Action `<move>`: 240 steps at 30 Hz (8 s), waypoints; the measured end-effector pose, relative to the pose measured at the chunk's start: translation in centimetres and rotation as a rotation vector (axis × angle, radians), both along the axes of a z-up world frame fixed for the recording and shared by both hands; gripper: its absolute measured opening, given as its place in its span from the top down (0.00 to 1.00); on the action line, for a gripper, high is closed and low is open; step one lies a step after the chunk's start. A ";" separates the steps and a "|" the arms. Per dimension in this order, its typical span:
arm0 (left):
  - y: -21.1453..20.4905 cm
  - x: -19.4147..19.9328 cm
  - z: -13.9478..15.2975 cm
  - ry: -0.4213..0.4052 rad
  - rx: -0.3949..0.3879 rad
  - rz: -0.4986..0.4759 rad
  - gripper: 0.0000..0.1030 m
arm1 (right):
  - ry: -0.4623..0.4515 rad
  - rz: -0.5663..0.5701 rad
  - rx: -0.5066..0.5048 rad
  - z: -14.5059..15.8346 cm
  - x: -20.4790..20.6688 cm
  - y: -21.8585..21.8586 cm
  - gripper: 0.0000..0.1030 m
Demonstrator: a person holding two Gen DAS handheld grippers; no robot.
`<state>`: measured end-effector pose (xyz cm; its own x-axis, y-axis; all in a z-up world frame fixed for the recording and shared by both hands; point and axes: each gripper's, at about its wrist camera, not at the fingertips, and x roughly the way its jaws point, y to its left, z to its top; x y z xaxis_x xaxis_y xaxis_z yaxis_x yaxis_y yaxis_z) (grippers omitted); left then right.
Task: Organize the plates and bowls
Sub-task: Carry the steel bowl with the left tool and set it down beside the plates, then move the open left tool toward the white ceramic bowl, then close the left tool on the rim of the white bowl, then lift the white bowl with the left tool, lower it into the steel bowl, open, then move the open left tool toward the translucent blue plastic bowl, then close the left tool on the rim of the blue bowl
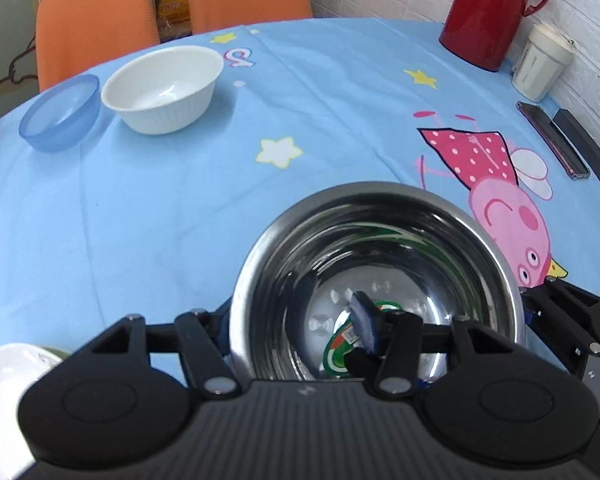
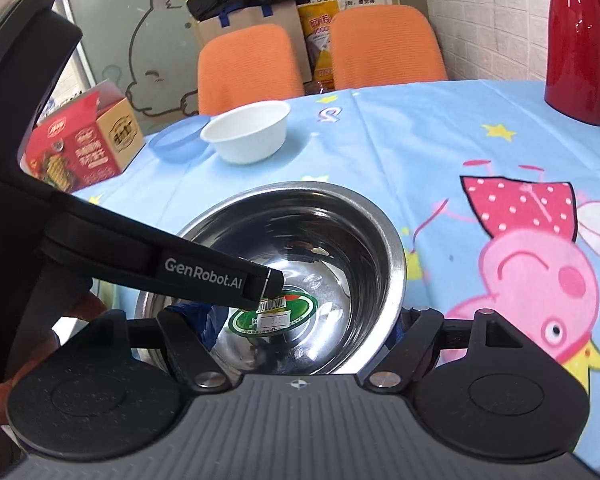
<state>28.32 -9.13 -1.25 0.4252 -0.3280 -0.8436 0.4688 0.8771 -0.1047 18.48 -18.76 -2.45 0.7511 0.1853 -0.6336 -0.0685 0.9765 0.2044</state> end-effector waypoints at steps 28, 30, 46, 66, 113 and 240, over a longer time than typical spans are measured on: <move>4.4 -3.4 5.6 -0.268 -0.040 0.052 0.11 | -0.084 -0.055 -0.015 3.2 -2.1 -2.6 0.37; 5.1 -3.1 5.7 -0.271 -0.035 0.061 0.11 | -0.091 -0.043 -0.027 3.6 -1.8 -2.3 0.37; 10.7 8.0 7.0 -0.261 -0.044 0.223 0.11 | -0.116 0.141 -0.158 6.1 7.4 0.0 0.36; 2.0 25.2 2.1 -0.169 0.125 -0.212 0.10 | 0.124 0.333 -0.169 1.1 21.7 3.0 0.35; -1.6 3.8 6.7 -0.212 -0.050 -0.249 0.16 | -0.136 0.286 -0.302 6.0 5.4 2.3 0.35; 16.6 22.8 -0.4 -0.134 -0.099 0.289 0.50 | -0.105 0.490 -0.264 -0.8 26.5 16.4 0.38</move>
